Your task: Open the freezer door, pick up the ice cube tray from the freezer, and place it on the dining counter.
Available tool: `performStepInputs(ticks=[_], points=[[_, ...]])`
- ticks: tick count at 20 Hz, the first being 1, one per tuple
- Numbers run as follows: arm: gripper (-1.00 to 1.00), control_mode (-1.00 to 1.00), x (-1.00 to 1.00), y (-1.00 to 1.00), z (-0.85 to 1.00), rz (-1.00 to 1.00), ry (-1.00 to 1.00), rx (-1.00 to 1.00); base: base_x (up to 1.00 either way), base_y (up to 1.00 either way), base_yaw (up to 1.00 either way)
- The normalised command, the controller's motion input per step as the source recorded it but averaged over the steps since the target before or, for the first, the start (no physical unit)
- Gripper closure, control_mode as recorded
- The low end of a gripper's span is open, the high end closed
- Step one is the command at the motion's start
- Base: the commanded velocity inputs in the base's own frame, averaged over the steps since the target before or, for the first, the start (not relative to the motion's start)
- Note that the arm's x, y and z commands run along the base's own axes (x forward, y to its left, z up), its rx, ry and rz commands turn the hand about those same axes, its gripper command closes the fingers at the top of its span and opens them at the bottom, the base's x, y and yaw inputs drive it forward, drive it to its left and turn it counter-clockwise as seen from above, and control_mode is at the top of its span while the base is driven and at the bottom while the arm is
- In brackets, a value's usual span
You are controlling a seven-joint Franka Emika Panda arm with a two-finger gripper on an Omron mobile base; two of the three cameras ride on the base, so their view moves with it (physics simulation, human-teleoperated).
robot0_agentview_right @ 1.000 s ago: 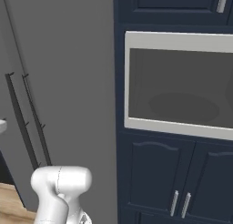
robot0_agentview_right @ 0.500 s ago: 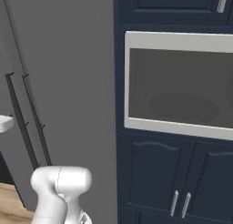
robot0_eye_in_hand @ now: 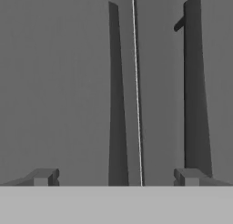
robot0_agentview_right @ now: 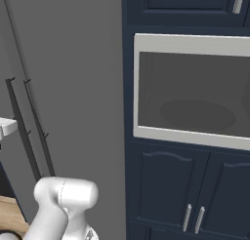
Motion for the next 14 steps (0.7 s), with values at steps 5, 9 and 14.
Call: performStepInputs(ticks=[5, 9, 14], points=[[-1.0, -1.0, 0.19, 0.13, 0.0, 0.0, 0.0, 0.0, 0.0, 0.0, 0.0], [-1.0, -1.0, 0.08, 0.0, 0.0, 0.0, 0.0, 0.0, 0.0, 0.0, 0.0], [-1.0, -1.0, 0.12, -0.01, 0.0, 0.0, 0.0, 0.0, 0.0, 0.0, 0.0]])
